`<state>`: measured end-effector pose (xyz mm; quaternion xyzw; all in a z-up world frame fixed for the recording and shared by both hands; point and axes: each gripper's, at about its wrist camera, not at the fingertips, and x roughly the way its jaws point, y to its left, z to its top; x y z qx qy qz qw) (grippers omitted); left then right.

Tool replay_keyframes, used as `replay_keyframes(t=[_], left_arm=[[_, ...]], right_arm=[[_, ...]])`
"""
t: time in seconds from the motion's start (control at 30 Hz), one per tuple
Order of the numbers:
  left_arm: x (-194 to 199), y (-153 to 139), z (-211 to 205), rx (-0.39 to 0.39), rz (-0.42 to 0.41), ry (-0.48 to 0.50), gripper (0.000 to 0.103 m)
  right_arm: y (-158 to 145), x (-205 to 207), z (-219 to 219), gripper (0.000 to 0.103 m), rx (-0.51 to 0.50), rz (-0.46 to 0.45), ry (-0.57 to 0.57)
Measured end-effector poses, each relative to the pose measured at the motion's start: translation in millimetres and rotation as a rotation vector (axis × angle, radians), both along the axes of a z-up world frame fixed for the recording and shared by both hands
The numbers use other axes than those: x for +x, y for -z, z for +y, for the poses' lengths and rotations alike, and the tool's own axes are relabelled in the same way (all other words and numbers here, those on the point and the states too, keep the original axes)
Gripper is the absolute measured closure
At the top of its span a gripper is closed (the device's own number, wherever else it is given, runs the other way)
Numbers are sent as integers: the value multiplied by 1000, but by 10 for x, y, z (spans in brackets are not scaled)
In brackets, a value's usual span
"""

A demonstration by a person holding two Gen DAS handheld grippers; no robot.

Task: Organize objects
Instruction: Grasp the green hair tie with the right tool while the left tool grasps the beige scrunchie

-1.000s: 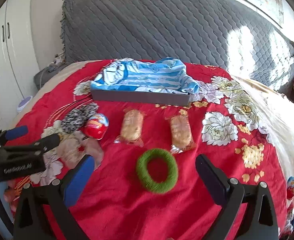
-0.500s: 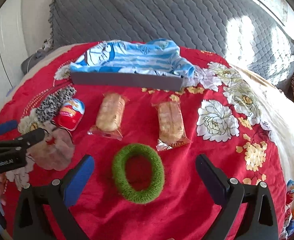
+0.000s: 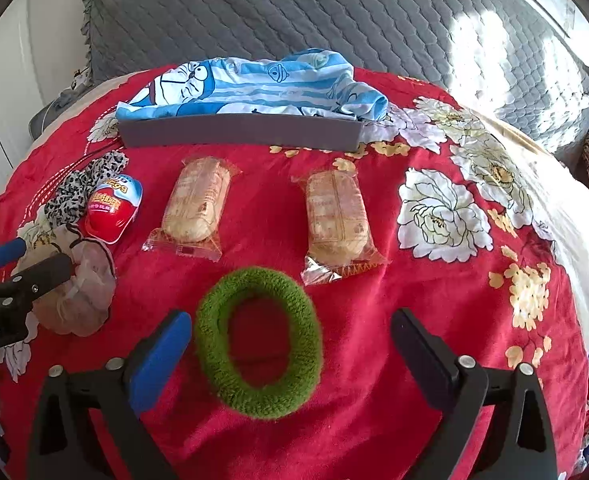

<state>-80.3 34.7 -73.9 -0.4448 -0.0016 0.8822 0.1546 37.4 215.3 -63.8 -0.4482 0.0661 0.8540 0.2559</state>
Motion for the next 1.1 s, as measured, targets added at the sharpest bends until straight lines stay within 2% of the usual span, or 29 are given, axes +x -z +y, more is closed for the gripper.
replay_keyframes(t=[0.1,0.33,0.37,0.53,0.6,0.7,0.73,0.8,0.83,1.0,1.1], left_arm=[[4,34,18,13,-10,6,1],[28,134,5,31,-32,8,2],[28,143,7,30,-36,12,5],[31,136,4,29,-61,44,20],[21,156,22,26,-85,66,35],[12,166,18,26,-99,74,41],[12,161,15,28,-99,85,43],[18,146,10,25,-96,90,54],[22,136,5,25,-96,92,56],[59,73,-29,62,-92,106,73],[70,60,7,59,-96,138,82]], right_arm=[[24,-20,39,12,-15,-8,1],[74,-32,6,22,-23,-28,-6],[78,-41,-7,24,-20,-29,-9],[79,-89,-56,48,-12,-42,-30],[88,-104,-69,59,-12,-55,-35],[128,-112,-68,73,-12,-80,-32],[135,-105,-64,75,-21,-81,-31],[135,-86,-59,78,-19,-84,-30],[124,-74,-55,81,-20,-80,-29],[90,-54,-39,86,-36,-67,-21],[78,-43,-47,88,-42,-63,-23]])
